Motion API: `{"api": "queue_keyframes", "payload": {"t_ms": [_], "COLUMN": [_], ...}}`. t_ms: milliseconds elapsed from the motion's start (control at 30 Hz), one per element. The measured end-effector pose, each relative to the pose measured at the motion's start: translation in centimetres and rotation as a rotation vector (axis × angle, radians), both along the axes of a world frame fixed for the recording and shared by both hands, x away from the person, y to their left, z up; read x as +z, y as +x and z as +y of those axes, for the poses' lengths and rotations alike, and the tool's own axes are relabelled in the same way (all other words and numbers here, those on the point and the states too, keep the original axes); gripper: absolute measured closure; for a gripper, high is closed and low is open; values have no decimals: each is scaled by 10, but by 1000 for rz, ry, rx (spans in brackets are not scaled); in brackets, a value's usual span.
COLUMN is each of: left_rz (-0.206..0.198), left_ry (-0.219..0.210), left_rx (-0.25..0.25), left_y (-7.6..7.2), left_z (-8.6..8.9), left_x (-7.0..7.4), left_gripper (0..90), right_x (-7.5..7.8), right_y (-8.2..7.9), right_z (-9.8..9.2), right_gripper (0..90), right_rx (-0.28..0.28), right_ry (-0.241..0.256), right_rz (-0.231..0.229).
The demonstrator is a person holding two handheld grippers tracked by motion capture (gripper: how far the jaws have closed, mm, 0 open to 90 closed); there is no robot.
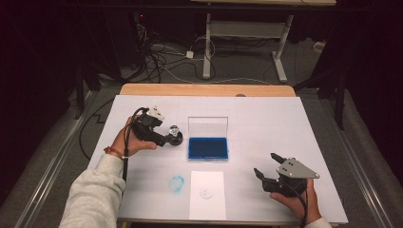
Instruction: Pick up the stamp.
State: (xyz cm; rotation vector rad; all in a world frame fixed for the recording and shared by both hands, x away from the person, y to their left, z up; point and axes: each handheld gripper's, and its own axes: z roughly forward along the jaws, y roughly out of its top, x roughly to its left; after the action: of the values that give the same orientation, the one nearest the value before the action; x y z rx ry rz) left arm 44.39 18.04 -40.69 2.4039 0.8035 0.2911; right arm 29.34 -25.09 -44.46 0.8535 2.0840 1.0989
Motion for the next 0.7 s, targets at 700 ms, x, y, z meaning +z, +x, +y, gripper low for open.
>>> {"api": "queue_keyframes", "payload": {"t_ms": [700], "left_rz": [55], "left_ry": [79], "left_rx": [-34], "left_y": [30], "left_z": [-27], "left_x": [-11], "left_gripper": [381], "right_x": [-3], "right_y": [1], "right_z": [0], "right_gripper": [252], "right_rx": [20], "right_ry": [4], "right_rz": [22]}}
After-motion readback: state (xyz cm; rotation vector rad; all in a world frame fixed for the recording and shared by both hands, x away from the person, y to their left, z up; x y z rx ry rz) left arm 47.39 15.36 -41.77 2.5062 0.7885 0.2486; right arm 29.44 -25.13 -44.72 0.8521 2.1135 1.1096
